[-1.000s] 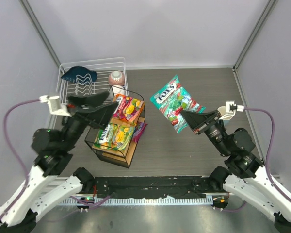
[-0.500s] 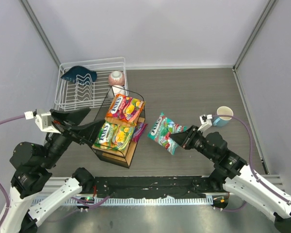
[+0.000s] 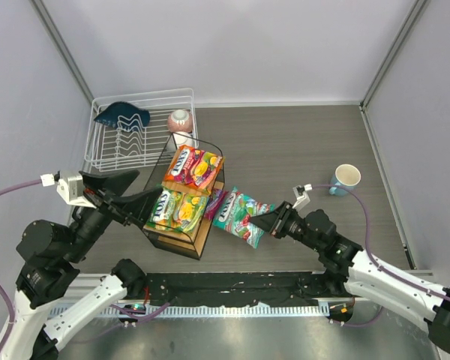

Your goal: Place and organize the candy bags onto the shelf

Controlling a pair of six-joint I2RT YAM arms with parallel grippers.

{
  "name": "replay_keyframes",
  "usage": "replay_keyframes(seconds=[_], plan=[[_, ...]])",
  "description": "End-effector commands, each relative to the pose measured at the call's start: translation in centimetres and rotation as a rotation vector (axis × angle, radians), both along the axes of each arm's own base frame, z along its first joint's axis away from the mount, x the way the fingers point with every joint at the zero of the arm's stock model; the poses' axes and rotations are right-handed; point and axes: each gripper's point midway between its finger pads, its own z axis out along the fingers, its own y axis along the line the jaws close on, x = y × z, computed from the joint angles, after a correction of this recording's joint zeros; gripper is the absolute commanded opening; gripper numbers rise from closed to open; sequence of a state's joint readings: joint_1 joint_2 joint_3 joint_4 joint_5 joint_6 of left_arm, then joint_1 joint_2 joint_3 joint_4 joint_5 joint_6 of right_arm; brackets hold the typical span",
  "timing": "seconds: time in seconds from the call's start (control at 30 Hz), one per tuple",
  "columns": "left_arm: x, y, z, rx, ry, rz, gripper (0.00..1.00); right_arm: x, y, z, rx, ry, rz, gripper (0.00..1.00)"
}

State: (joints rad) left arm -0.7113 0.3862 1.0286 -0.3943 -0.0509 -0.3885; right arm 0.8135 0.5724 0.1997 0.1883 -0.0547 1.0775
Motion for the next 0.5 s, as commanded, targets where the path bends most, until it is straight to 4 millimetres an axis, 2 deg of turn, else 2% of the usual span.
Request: replay_keyframes(seconds=[0.0, 0.07, 0.1, 0.17, 0.23, 0.3, 0.33, 0.47], plan=[[-0.1, 0.6, -0.1, 0.003, -0.012, 0.019, 0.99, -0.1, 2.1, 4.9, 0.162, -0.112, 0.041, 0.01], [-0.3, 0.7, -0.1, 0.001, -0.013, 0.019, 1.00, -0.7, 3.0, 5.4, 0.177, -0.125, 0.064, 0.01], [-0.2, 0.7, -0.2, 0.003, -0.010, 0.020, 1.00, -0.8, 3.6, 4.6, 0.158, -0.110, 0.071, 0.01], [-0.3, 0.8, -0.2, 0.003, -0.012, 0.022, 1.00, -0.9, 4.2, 4.5, 0.162, -0.117, 0.064, 0.01], [-0.3, 0.8, -0.3, 0.004, -0.009, 0.024, 1.00, -0.7, 4.7, 3.5, 0.144, -0.100, 0.055, 0.01], [-0.5, 1.0, -0.2, 0.002, -0.013, 0.027, 1.00, -0.7, 5.2, 3.7, 0.159, -0.109, 0.053, 0.01], [-0.5, 1.0, -0.2, 0.002, -0.013, 0.026, 1.00, -0.5, 5.4, 3.0, 0.142, -0.100, 0.049, 0.01], [-0.6, 1.3, -0.4, 0.006, -0.011, 0.032, 1.00, 0.0, 6.5, 3.1, 0.151, -0.111, 0.049, 0.01]])
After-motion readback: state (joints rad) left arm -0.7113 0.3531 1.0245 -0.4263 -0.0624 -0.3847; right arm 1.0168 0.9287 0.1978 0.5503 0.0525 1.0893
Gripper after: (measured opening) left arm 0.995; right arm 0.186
